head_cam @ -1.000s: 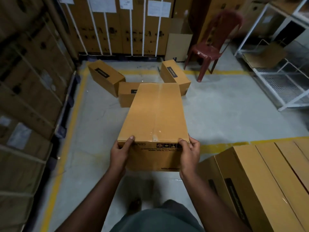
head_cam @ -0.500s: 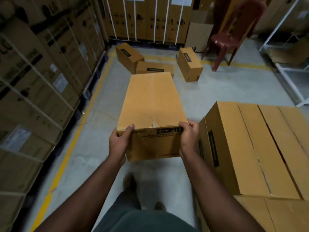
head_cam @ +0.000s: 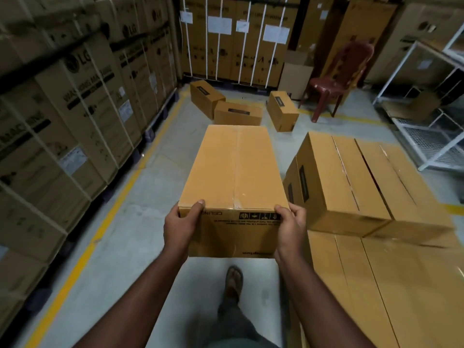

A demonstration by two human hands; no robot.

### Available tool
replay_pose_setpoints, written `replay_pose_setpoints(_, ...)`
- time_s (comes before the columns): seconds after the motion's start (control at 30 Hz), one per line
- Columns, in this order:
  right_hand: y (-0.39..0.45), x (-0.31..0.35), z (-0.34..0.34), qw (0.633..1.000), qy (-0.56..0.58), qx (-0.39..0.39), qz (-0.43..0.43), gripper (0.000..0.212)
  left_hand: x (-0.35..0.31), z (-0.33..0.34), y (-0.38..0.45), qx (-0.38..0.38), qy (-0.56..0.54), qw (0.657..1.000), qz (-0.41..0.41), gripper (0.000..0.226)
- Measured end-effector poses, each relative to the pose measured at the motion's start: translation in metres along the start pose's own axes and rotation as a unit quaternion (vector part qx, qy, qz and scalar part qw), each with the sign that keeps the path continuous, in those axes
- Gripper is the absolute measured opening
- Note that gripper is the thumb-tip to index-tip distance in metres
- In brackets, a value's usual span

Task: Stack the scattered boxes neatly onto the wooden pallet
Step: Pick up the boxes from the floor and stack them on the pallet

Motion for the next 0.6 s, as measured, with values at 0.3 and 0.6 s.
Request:
replay_pose_setpoints(0.3,-0.121,-0.008,-0.187,0.996,0.005,-0.087,0.001,0.02,0.048,-0.082,-0.192,0.005,0.028,0.999,-0.025,0.065)
replay_pose_setpoints(0.6,-0.138,-0.017,-0.387,0.985,0.012,-0.171,0.017,0.022,0.074,-0.033,-0.36,0.074,0.073,0.995,-0.013,0.05)
Point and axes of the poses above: each hand's wrist, its own y-axis towards the middle knuckle, its own z-axis out of the palm, x = y × z, the point moved 9 cm from there along y, towards the middle knuckle, and after that the axes turned 10 degrees about -x, right-handed, at the moved point
